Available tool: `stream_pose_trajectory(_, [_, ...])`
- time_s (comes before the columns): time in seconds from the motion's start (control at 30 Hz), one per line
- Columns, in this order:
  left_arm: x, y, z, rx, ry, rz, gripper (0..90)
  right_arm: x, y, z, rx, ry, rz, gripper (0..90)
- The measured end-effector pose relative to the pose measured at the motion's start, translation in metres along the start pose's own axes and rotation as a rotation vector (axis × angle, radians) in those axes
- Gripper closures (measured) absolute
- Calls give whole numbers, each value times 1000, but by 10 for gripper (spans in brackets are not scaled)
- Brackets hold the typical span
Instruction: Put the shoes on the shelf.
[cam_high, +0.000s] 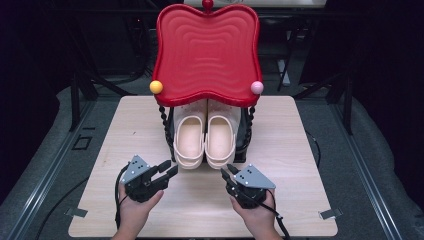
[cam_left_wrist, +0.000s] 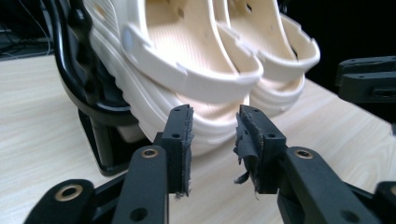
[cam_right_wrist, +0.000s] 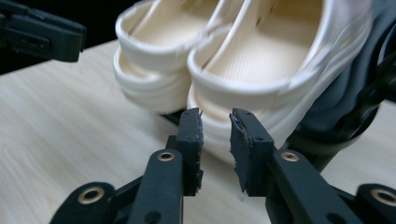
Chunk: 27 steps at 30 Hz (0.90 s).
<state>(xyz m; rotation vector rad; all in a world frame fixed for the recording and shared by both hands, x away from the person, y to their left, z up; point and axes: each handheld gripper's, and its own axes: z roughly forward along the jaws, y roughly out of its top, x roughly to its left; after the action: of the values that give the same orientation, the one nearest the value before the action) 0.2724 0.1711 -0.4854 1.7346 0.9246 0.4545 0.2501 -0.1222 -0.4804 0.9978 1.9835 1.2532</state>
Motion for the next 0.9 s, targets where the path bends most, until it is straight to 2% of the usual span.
stream_pose_trajectory(0.07, [-1,-2,1,10,-2,6,676,0,-3,2,12,6,6,756])
stream_pose_trajectory(0.1, [-1,-6,3,22,2,10,684,-1,-9,7,41,16,19,778])
stream_pose_trajectory(0.27, [-2,-16,10,62,10,12,749,-6,-19,17,88,44,70,819])
stream_pose_trajectory(0.4, [-2,-20,15,80,19,17,786,-6,-21,21,95,47,80,825])
stream_pose_trajectory(0.5, [0,-23,21,95,11,5,818,-8,-23,23,99,42,83,843])
stream_pose_trajectory(0.6, [-2,-23,26,103,4,15,854,-9,-24,26,101,41,91,860])
stream_pose_trajectory(0.7, [-4,-22,30,112,10,25,865,-9,-24,28,102,47,100,869])
stream_pose_trajectory(0.9, [-6,-23,36,119,6,22,882,-8,-25,32,111,44,101,874])
